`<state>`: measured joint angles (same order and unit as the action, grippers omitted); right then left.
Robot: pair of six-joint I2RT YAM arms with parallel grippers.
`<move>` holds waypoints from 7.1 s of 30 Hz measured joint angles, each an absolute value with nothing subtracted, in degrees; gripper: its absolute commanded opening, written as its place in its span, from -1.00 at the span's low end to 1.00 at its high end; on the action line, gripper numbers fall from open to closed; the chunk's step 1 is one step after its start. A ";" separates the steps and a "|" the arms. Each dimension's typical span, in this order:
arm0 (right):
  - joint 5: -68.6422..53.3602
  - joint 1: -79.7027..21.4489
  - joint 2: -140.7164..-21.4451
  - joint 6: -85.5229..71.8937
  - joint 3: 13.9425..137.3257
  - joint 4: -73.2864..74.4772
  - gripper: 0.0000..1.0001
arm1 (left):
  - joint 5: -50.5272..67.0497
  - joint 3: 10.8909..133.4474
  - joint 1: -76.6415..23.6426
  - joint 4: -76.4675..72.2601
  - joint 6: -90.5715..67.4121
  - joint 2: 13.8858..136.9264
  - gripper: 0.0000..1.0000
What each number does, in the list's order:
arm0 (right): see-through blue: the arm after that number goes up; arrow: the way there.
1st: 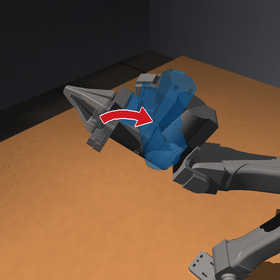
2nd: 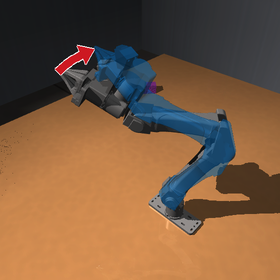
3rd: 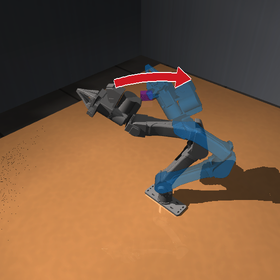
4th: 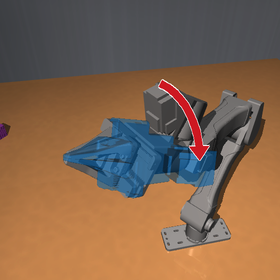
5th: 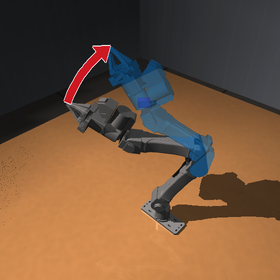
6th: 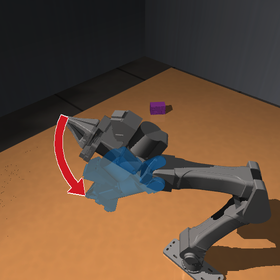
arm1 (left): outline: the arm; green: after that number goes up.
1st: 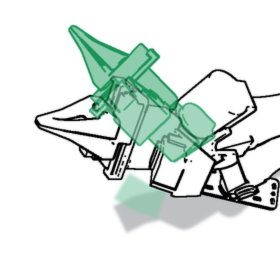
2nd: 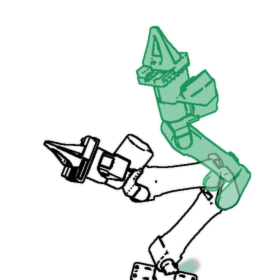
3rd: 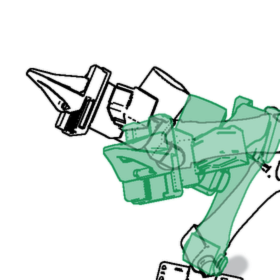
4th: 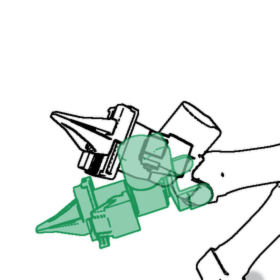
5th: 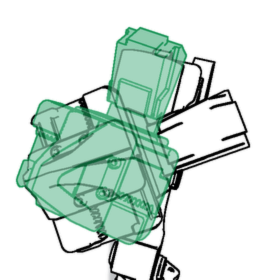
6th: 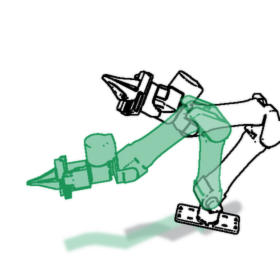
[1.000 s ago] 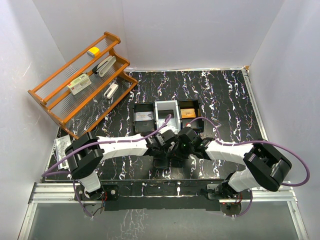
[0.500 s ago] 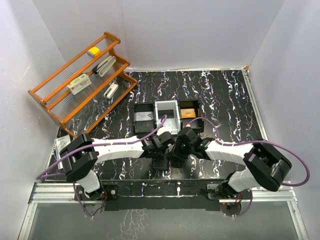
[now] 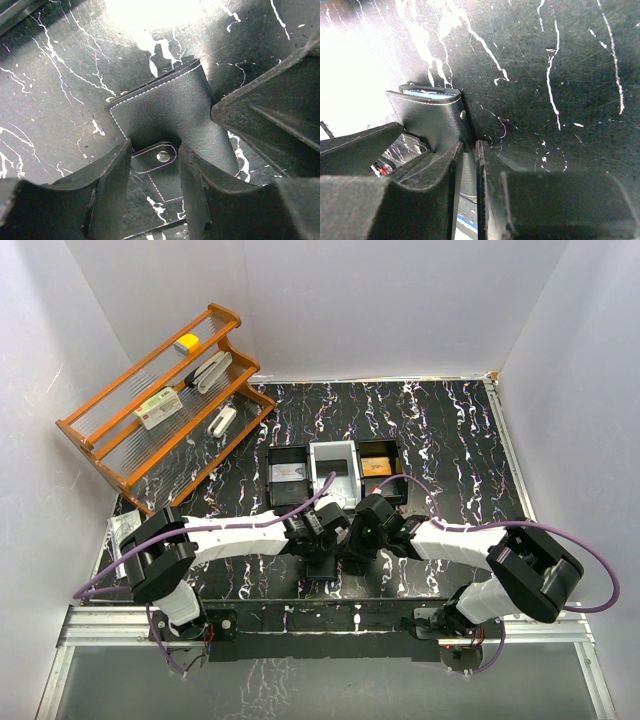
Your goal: Take the credit cards out of the card holder
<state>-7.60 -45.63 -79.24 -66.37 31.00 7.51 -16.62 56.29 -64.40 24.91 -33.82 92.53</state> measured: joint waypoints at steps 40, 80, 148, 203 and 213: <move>-14.83 -45.52 -83.44 -58.22 31.88 -0.30 -1.00 | -13.28 57.25 -64.49 28.71 -33.36 91.61 -0.15; -13.47 -45.43 -83.33 -60.34 31.70 1.15 -1.00 | -21.10 53.56 -64.25 27.18 -37.89 89.23 0.24; -14.11 -45.60 -83.59 -60.25 32.91 3.88 -0.83 | -12.67 39.90 -56.21 20.10 -43.64 77.95 -0.52; -9.82 -45.36 -80.16 -52.69 42.87 18.79 0.44 | -0.34 45.54 -54.61 12.36 -40.82 72.16 -1.00; -7.40 -44.21 -76.53 -52.80 41.34 21.30 0.47 | -0.19 46.33 -56.14 10.48 -38.61 72.88 -1.00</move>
